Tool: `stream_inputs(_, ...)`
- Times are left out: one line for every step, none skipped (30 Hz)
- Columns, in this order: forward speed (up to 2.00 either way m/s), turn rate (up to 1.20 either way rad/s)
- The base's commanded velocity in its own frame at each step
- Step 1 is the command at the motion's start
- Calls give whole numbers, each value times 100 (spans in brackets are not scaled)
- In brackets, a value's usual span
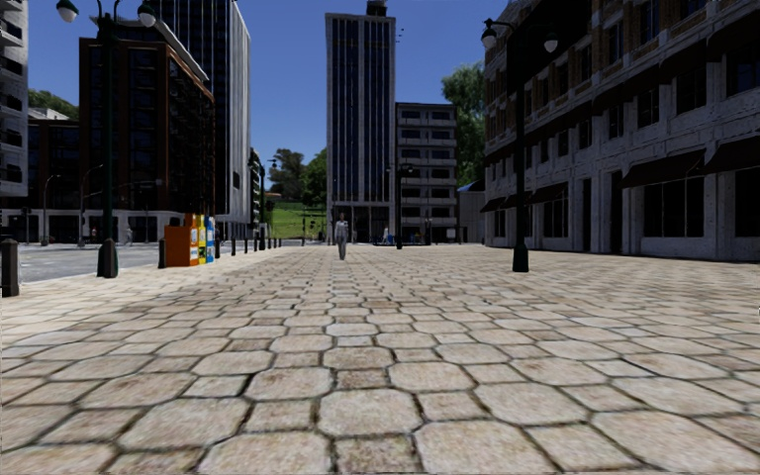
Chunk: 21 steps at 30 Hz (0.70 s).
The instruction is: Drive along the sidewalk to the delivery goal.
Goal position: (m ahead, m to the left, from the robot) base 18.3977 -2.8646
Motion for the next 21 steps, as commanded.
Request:
stream_inputs(194, -39)
stream_inputs(194, -35)
stream_inputs(194, -21)
stream_inputs(194, 0)
stream_inputs(194, 0)
stream_inputs(194, 0)
stream_inputs(194, 0)
stream_inputs(194, 0)
stream_inputs(194, 0)
stream_inputs(194, 0)
stream_inputs(194, 0)
stream_inputs(194, 0)
stream_inputs(194, 0)
stream_inputs(194, 0)
stream_inputs(194, 0)
stream_inputs(194, 0)
stream_inputs(194, 0)
stream_inputs(195, 0)
stream_inputs(195, -11)
stream_inputs(195, -20)
stream_inputs(195, -20)
